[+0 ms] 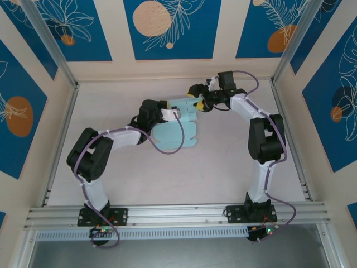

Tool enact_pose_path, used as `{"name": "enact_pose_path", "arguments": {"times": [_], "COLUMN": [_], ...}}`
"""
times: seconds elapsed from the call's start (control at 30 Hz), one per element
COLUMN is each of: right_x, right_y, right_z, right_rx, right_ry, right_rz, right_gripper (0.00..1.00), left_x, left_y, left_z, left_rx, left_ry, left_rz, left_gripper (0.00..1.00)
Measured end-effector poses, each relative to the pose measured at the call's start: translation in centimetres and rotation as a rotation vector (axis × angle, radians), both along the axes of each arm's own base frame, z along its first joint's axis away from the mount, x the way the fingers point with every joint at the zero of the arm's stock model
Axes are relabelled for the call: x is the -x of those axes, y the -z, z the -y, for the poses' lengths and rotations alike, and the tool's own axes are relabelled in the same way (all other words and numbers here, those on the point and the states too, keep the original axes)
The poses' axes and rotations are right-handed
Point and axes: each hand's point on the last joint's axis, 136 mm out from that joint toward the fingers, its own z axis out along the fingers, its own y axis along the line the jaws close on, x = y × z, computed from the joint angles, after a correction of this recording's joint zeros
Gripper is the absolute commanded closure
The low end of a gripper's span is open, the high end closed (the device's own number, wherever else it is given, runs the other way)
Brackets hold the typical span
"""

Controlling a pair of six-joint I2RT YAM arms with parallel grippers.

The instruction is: Fold the paper box

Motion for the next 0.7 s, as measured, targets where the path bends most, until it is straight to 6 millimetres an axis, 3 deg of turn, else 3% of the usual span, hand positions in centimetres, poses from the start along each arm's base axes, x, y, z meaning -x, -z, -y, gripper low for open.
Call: {"name": "enact_pose_path", "arguments": {"times": [0.27, 0.57, 0.7], "right_x": [-1.1, -1.1, -0.7], "right_y": [0.4, 1.0, 2.1], "right_z": [1.0, 0.9, 0.7], "right_rx": [-0.022, -0.013, 0.008], "right_ry": [0.034, 0.025, 0.016], "right_rz": [-0.01, -0.008, -0.031], "right_gripper": [0.6, 0.76, 0.77], "left_x": [0.0, 0.0, -0.1], "left_y": [0.3, 0.8, 0.9], "left_z": [-0.1, -0.1, -0.2], "left_rx": [-0.002, -0.01, -0.014], "left_ry": [-0.007, -0.014, -0.026], "left_rz": [-0.001, -0.008, -0.007], "left_gripper": [1.0, 1.0, 1.0]}}
